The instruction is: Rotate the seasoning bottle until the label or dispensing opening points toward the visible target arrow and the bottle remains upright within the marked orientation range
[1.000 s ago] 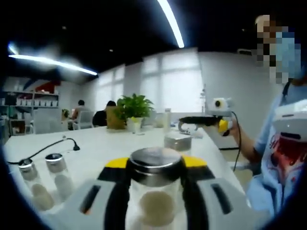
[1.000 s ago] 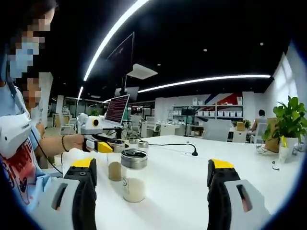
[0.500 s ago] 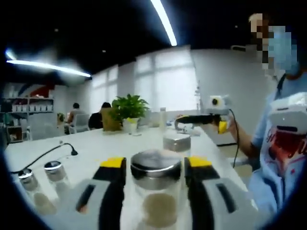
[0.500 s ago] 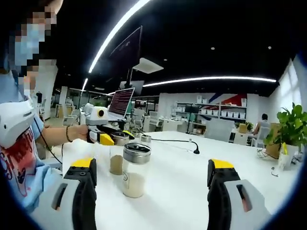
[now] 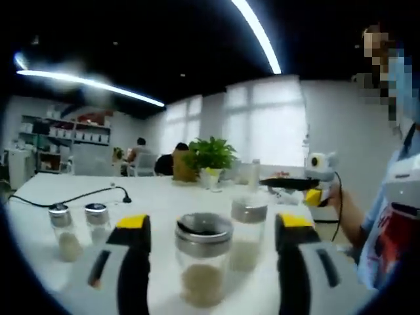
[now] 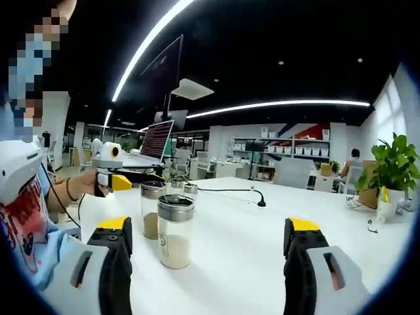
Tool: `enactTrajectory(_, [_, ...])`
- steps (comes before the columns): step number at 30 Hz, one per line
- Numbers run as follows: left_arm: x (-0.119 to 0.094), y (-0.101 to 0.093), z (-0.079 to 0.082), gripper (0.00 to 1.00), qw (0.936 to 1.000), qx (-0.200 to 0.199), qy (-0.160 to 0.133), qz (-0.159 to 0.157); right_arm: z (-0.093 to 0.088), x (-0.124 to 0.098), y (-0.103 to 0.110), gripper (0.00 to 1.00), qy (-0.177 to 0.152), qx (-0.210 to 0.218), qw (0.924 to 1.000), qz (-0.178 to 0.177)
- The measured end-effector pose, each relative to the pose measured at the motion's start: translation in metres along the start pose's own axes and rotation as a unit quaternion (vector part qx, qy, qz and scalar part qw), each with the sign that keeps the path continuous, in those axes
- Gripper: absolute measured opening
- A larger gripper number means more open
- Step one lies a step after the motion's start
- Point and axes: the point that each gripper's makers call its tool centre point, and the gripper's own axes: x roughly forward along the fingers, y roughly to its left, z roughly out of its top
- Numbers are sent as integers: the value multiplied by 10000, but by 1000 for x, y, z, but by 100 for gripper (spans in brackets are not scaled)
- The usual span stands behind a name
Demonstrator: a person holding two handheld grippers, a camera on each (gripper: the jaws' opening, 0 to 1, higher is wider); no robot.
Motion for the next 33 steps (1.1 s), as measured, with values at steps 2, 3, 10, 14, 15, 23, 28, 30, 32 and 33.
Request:
enactTrajectory(2, [-2, 3, -1, 82, 9994, 177, 41, 289, 1, 0, -2, 99, -30, 26, 10000, -56])
enactTrajectory(3, [-3, 3, -1, 82, 9989, 237, 55, 405, 3, 0, -3, 99, -81, 50, 9999, -69])
enactTrajectory(10, [-7, 11, 2, 84, 9920, 387, -69, 1201, 12, 0, -11, 98, -169, 3, 9997, -149])
enactTrajectory(14, [-8, 13, -5, 84, 9878, 309, -8, 1528, 20, -5, -14, 97, -370, 96, 9991, -203])
enactTrajectory(15, [-9, 12, -7, 83, 9877, 283, 12, 1537, 21, -6, -15, 97, -392, 96, 9989, -222])
enactTrajectory(23, [-10, 7, -10, 78, 9827, 498, -53, 1780, 21, -7, -18, 97, -384, 170, 9987, -304])
enactTrajectory(28, [-7, 2, -8, 75, 9821, 525, -138, 1802, 25, -10, -20, 96, -416, 99, 9984, -370])
enactTrajectory(30, [-7, -3, -5, 68, 9840, 484, -249, 1696, 24, -10, -19, 96, -387, 123, 9985, -362])
enactTrajectory(32, [-5, -4, -6, 68, 9845, 498, -235, 1666, 21, -13, -19, 96, -334, 185, 9984, -412])
enactTrajectory(33, [-3, -4, -8, 68, 9845, 475, -215, 1674, 20, -15, -19, 96, -312, 176, 9984, -428])
